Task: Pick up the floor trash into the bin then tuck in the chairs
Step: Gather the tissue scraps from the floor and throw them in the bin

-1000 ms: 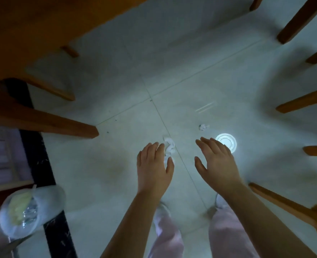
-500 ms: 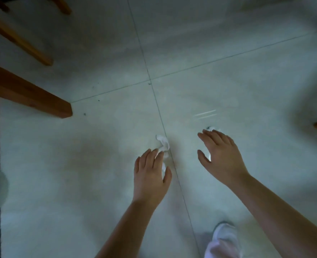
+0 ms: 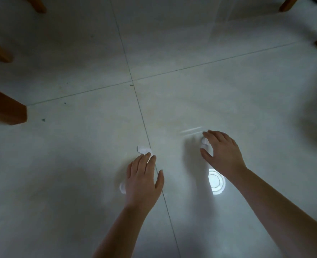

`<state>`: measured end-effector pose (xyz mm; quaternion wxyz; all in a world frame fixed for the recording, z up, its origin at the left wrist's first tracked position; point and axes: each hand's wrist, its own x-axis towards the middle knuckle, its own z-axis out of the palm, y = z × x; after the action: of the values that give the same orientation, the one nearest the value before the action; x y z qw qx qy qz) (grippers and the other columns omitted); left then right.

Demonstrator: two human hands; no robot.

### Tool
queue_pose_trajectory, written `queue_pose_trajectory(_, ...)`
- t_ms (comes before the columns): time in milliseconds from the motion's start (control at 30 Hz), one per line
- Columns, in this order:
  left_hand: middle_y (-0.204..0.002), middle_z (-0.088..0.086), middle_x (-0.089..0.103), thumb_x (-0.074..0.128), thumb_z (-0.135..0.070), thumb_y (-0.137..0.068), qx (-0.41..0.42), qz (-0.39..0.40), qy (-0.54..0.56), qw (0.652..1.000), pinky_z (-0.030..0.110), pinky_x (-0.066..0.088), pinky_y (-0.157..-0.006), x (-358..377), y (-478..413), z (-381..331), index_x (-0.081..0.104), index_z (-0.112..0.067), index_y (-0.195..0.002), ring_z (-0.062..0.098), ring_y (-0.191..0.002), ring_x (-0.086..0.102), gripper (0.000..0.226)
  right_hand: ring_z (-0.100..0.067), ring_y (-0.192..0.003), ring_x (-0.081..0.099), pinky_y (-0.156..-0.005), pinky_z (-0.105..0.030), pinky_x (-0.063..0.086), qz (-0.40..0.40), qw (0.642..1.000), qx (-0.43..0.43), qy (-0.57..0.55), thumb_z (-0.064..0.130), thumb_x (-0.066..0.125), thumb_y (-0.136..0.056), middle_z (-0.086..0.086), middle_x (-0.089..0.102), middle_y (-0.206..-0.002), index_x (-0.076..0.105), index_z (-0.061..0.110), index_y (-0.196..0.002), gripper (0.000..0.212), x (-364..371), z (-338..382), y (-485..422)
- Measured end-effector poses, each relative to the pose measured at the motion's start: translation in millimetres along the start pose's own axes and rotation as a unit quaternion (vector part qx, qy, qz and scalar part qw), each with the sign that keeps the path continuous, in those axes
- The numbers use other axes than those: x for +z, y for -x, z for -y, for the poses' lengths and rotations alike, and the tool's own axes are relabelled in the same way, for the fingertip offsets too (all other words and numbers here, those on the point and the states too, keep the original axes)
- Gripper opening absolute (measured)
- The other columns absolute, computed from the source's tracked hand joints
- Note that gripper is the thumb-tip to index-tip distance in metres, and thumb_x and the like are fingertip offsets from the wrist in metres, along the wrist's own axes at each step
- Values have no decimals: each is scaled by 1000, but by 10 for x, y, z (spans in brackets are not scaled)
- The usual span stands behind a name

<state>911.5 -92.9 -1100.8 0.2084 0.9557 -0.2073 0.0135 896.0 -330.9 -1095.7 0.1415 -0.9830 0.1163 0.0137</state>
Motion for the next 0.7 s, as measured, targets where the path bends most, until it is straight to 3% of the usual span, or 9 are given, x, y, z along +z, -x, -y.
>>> queue_pose_trajectory(133, -108, 15, 67, 46, -32, -77, -22, -21, 5, 1000, 39, 43, -89, 159, 86, 157, 66, -2, -104, 28, -103, 55, 45, -28, -129, 37, -102, -40, 30, 26, 999, 31, -11, 24, 62, -83, -8, 47, -138, 46, 12, -134, 54, 234, -92, -194)
queue_pose_trajectory(400, -107, 15, 67, 45, -36, -76, -85, 36, -19, 996, 44, 50, -82, 241, 150, 322, 66, -4, -104, 34, -96, 64, 48, -30, -125, 38, -91, -43, 42, 36, 996, 68, -51, 25, 62, -82, -7, 48, -136, 50, 14, -130, 50, 566, -209, -134)
queue_pose_trajectory(567, -104, 14, 67, 45, -36, -75, -72, 51, -26, 996, 42, 52, -79, 335, 164, 297, 57, -9, -106, 33, -93, 64, 43, -34, -110, 48, -77, -41, 49, -36, 995, 61, -69, 20, 68, -76, -7, 58, -119, 61, 13, -115, 39, 705, -187, -70)
queue_pose_trajectory(700, -101, 15, 67, 51, -34, -75, -77, 82, -38, 993, 43, 54, -76, 415, 159, 284, 64, -4, -103, 34, -91, 65, 43, -35, -95, 53, -66, -36, 50, -69, 994, 29, -83, 11, 73, -68, -9, 62, -104, 66, 12, -102, 35, 792, -170, -5)
